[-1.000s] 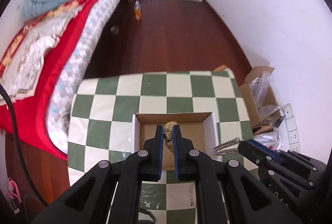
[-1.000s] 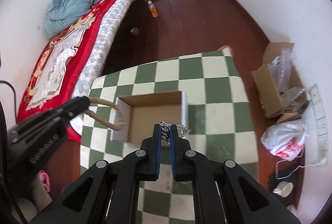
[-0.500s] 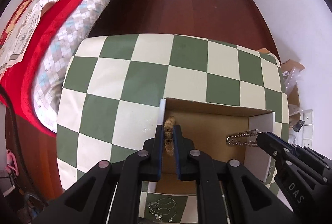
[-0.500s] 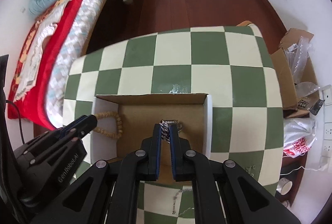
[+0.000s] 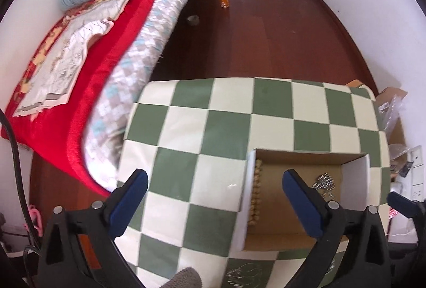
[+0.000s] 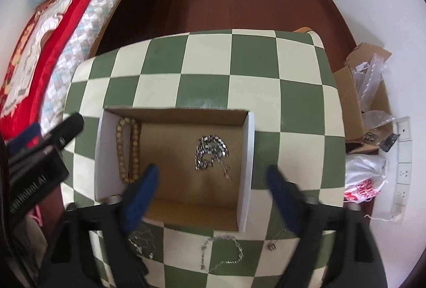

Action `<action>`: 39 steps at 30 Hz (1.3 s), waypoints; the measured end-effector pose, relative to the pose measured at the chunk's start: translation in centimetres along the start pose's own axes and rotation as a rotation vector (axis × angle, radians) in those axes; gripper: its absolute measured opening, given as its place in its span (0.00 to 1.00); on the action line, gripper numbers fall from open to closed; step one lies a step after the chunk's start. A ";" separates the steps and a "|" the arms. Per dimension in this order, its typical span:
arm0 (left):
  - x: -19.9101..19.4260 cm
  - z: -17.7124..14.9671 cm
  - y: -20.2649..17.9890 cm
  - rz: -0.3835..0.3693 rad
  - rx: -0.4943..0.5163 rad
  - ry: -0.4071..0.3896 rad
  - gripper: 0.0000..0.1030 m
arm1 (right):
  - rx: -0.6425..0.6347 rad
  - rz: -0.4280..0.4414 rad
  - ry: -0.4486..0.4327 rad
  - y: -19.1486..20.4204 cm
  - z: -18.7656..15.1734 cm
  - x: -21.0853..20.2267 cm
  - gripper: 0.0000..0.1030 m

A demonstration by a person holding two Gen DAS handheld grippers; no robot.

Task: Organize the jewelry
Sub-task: 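Carry both bracelets into the white box and open both tools, then withdraw both open tools from the box toward the remaining jewelry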

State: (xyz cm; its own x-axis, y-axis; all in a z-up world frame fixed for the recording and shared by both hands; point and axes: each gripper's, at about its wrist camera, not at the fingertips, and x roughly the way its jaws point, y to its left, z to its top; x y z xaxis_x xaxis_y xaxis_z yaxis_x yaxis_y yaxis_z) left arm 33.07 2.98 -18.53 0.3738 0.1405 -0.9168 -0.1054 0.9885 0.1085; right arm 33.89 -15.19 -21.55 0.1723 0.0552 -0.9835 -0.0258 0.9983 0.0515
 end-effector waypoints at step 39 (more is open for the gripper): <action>-12.7 -13.8 4.0 0.015 -0.042 -0.219 1.00 | 0.038 -0.046 -0.333 1.0 -14.9 -11.4 0.97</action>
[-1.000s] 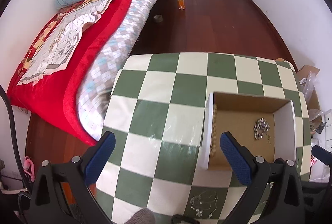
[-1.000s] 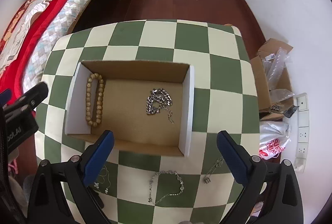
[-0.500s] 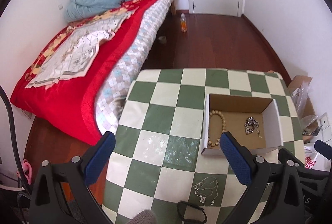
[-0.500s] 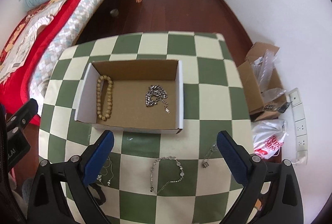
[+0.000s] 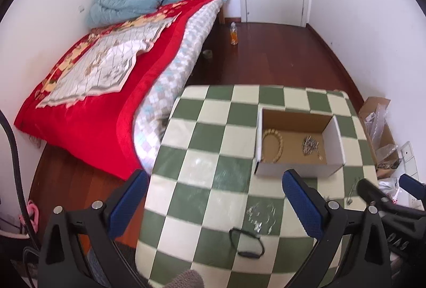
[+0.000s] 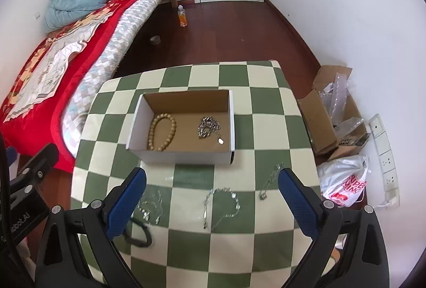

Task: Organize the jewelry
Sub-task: 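Withdraw both open tools from the box toward the remaining jewelry, then grasp the black watch band with the left tool while the right tool grasps the small silver charm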

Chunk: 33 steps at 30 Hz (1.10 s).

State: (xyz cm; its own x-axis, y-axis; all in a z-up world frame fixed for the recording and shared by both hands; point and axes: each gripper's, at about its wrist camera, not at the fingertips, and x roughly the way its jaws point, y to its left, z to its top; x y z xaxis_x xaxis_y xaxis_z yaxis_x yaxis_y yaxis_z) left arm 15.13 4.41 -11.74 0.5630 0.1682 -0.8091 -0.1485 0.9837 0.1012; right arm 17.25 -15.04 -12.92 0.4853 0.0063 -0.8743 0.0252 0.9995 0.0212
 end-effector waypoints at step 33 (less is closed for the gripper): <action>15.4 -10.3 -1.4 -0.041 -0.032 0.435 0.01 | 0.347 0.027 0.298 -12.7 -6.7 13.7 0.75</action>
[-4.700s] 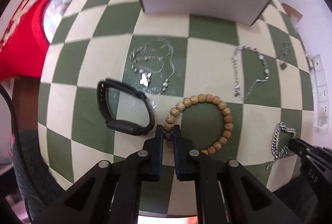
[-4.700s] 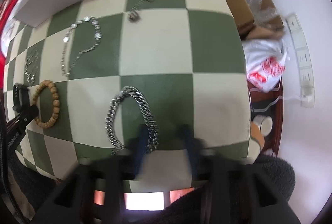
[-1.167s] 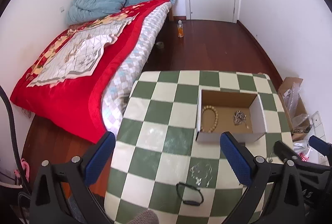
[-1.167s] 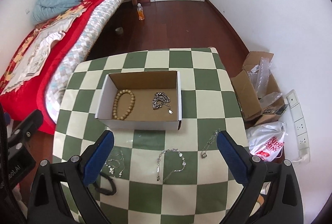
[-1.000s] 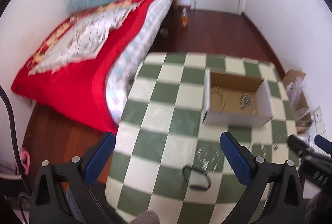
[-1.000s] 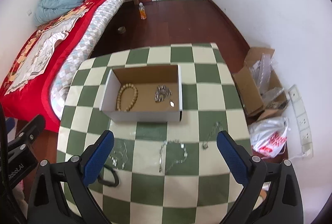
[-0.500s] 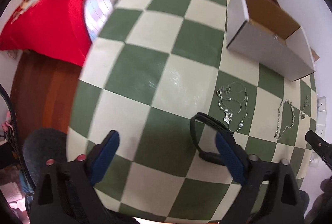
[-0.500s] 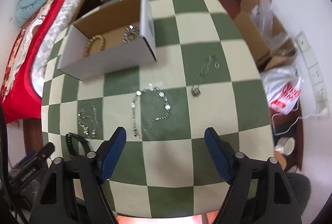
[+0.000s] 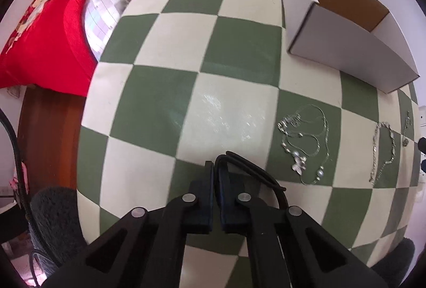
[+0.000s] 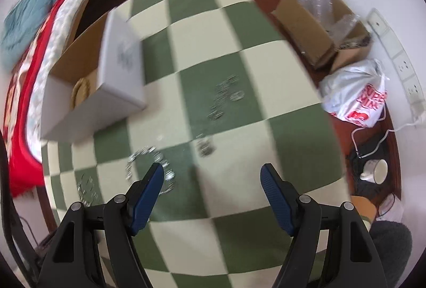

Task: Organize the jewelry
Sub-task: 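Grasp the black watch band with the left tool while the right tool grasps the small silver charm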

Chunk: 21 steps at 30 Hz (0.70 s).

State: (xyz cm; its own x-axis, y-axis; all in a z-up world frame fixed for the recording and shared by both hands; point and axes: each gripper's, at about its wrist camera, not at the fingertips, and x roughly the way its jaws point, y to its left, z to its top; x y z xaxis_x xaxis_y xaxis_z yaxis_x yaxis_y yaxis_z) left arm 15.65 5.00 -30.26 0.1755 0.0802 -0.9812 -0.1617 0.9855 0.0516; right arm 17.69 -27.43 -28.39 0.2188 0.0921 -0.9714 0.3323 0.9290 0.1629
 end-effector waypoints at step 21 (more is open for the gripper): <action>-3.3 2.2 -0.6 0.034 0.059 -0.106 0.01 | -0.212 -0.151 -0.018 3.3 -0.2 3.0 0.13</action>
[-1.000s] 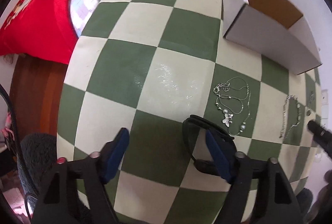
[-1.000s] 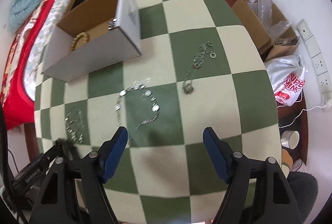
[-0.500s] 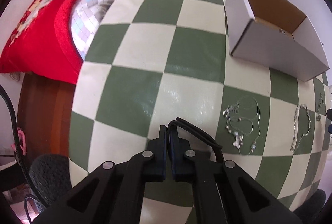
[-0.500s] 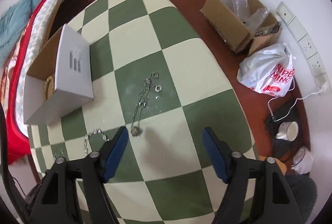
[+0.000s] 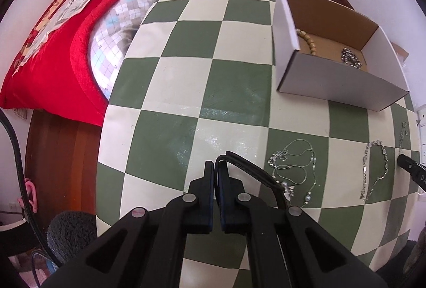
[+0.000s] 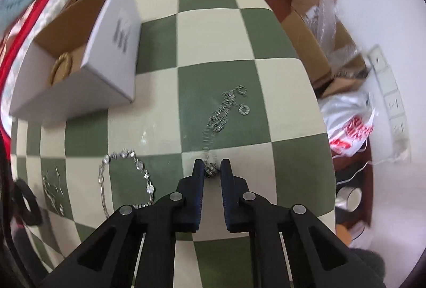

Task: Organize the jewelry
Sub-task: 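Grasp the black watch band with the left tool while the right tool grasps the small silver charm, then carry the watch band and charm into the white box and open both tools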

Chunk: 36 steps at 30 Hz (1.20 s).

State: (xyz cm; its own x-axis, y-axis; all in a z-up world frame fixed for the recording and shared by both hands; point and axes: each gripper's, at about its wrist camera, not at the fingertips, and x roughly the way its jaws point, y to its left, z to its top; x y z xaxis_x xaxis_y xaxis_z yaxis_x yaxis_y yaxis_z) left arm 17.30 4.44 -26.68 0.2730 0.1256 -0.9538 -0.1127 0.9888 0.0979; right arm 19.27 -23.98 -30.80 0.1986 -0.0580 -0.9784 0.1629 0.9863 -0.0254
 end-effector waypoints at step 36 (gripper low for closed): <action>-16.8 10.9 -3.5 -0.256 0.074 -0.221 0.01 | -0.054 0.325 -0.378 4.8 4.5 -26.2 0.12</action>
State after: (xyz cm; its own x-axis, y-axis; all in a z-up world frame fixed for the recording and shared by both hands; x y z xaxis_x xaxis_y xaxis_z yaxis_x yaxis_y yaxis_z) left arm 23.52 -0.25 -7.94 0.4843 -0.1207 -0.8665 0.0537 0.9927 -0.1083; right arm 19.21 -18.42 -4.32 0.5690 0.2115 -0.7947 -0.0139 0.9687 0.2479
